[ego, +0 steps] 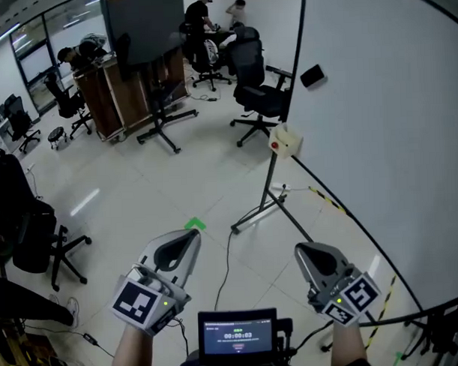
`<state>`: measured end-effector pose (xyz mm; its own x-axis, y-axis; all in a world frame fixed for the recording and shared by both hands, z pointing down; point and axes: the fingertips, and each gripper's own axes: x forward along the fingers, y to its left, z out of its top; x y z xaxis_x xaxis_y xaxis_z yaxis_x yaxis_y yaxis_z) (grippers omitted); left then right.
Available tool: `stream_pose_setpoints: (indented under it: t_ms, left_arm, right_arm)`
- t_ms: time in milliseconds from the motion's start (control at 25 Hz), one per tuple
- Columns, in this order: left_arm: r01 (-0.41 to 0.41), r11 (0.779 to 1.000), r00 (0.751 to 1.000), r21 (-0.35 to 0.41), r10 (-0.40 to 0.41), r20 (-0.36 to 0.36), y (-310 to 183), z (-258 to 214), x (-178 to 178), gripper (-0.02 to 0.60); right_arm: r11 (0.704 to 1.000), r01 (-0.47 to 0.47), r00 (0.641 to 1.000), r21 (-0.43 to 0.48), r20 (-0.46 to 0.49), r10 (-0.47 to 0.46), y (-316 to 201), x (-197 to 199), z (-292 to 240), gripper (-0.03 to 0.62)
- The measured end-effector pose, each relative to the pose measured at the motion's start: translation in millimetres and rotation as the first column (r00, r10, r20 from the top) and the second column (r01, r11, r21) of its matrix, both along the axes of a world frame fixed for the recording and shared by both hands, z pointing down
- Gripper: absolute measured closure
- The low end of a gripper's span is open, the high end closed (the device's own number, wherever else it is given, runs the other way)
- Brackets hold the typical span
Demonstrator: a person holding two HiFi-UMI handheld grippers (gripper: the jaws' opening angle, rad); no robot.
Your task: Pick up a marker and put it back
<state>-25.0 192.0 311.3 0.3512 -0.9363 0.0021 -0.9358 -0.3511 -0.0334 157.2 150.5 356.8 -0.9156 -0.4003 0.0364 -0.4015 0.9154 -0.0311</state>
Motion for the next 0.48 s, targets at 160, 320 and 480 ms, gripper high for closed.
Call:
stream_pose_setpoints:
  t_ms: [160,320,480]
  left_arm:
    - [0.029,0.999,0.998,-0.016,-0.028,0.057,-21,2,-6,0.581]
    - [0.054,0.998,0.995,-0.030,-0.052,0.087,-36,3,-18,0.581]
    - [0.051,0.998,0.995,-0.037,-0.048,0.083,-57,1,-35,0.581]
  right_arm:
    - [1.000,0.008,1.000,-0.019,0.021,-0.008,-30,4,4,0.580]
    - [0.999,0.027,0.999,-0.030,0.038,-0.026,-48,-3,5,0.580]
    - [0.999,0.045,0.999,-0.013,0.024,-0.044,-64,-23,-6,0.580]
